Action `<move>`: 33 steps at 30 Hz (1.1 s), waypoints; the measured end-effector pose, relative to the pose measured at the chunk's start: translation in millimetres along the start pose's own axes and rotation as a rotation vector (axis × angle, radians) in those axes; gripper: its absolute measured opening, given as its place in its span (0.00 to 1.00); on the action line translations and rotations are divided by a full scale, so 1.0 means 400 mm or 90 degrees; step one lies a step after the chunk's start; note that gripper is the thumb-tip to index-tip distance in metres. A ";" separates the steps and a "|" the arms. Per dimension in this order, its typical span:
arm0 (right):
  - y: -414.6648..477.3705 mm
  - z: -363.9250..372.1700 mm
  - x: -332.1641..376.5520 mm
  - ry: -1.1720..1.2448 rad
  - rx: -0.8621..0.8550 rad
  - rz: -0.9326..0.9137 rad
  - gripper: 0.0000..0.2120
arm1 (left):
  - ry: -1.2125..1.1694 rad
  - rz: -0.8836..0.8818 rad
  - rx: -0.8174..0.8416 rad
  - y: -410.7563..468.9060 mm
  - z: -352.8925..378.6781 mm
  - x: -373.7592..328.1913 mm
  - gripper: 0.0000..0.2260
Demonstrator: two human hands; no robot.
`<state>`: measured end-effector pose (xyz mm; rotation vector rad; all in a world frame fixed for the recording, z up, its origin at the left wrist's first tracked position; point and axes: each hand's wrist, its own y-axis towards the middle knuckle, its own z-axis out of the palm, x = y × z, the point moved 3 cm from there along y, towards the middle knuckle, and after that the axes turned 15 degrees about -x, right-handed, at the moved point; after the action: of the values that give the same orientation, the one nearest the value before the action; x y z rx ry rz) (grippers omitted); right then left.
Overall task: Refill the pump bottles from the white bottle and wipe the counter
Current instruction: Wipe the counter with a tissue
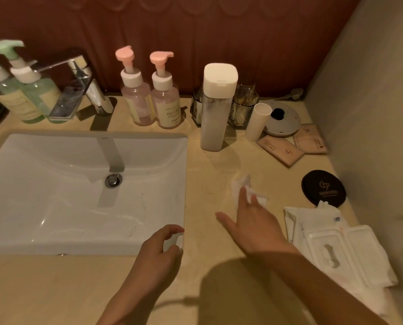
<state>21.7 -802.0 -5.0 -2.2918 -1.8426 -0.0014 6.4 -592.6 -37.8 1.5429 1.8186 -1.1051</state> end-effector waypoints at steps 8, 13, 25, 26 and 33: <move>0.162 0.032 -0.039 -0.073 -0.048 0.036 0.42 | -0.020 0.000 -0.015 -0.007 0.004 -0.010 0.13; 0.099 0.043 0.048 0.001 -0.087 -0.062 0.42 | -0.015 0.007 -0.024 -0.010 0.011 -0.019 0.13; -0.076 0.097 0.062 0.041 0.020 -0.094 0.46 | -0.012 -0.040 -0.020 0.002 0.011 -0.011 0.10; -0.063 0.077 0.047 0.022 0.010 -0.097 0.47 | -0.011 -0.046 -0.014 0.003 0.012 -0.013 0.10; 0.121 0.026 -0.094 -0.037 -0.055 0.023 0.43 | -0.037 -0.072 -0.020 -0.003 0.010 -0.028 0.13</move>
<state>58.7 -846.6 -27.2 -2.4064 -1.8638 -0.0089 7.1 -602.3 -30.6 1.3906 1.8946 -1.1552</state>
